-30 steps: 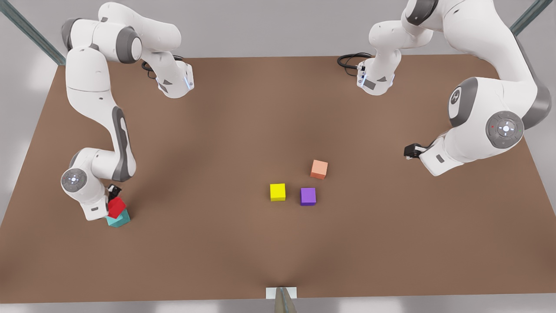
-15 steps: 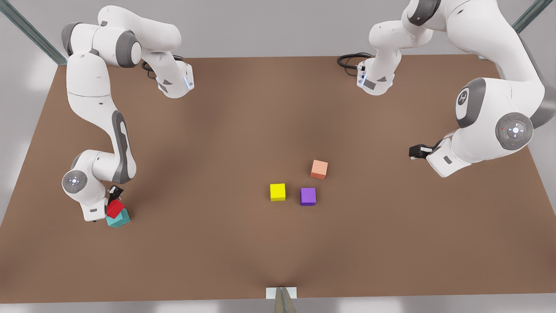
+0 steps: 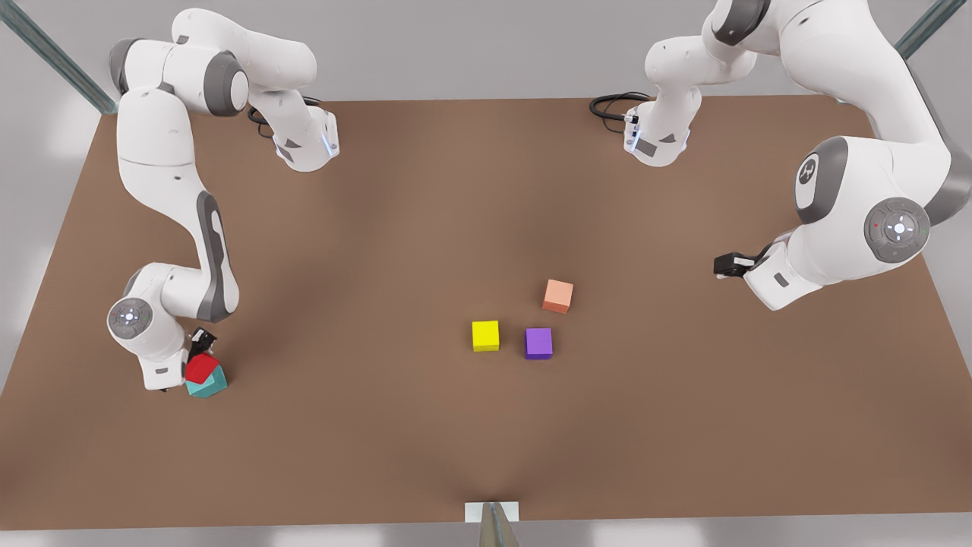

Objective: Pick up red wooden cube and pass to hand red wooden cube and place in blue wooden cube

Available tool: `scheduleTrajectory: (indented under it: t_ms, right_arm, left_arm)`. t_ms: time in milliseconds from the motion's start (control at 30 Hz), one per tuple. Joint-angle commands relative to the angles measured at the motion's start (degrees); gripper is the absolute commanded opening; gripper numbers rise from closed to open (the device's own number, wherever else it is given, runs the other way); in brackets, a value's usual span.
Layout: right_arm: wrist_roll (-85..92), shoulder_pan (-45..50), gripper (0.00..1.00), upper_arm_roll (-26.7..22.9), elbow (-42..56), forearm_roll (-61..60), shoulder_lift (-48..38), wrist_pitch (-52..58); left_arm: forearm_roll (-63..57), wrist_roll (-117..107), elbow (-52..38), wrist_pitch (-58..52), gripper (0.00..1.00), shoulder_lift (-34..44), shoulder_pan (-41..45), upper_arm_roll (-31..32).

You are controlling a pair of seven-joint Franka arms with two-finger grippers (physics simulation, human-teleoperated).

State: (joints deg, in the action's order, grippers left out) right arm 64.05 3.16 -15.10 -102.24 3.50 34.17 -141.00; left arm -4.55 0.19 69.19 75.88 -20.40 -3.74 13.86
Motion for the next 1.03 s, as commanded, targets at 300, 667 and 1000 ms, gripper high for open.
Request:
scheduleTrajectory:
  t_ms: [300,667,1000]
  right_arm:
    - [-2.87,0.36,1.00,3.49,6.24,-7.71,-8.95,25.31]
    - [-61.06,5.46,1.00,3.32,3.55,-3.41,-33.64,47.39]
    - [-61.50,5.37,1.00,3.23,6.70,-3.41,-31.97,48.80]
  left_arm:
    - [0.68,-0.45,0.15,-0.38,1.00,-0.08,0.14,0.03]
    - [0.86,-0.45,0.24,-0.38,1.00,-0.08,0.14,0.56]
    - [0.42,-0.37,0.06,-0.21,1.00,-0.87,-0.04,0.56]
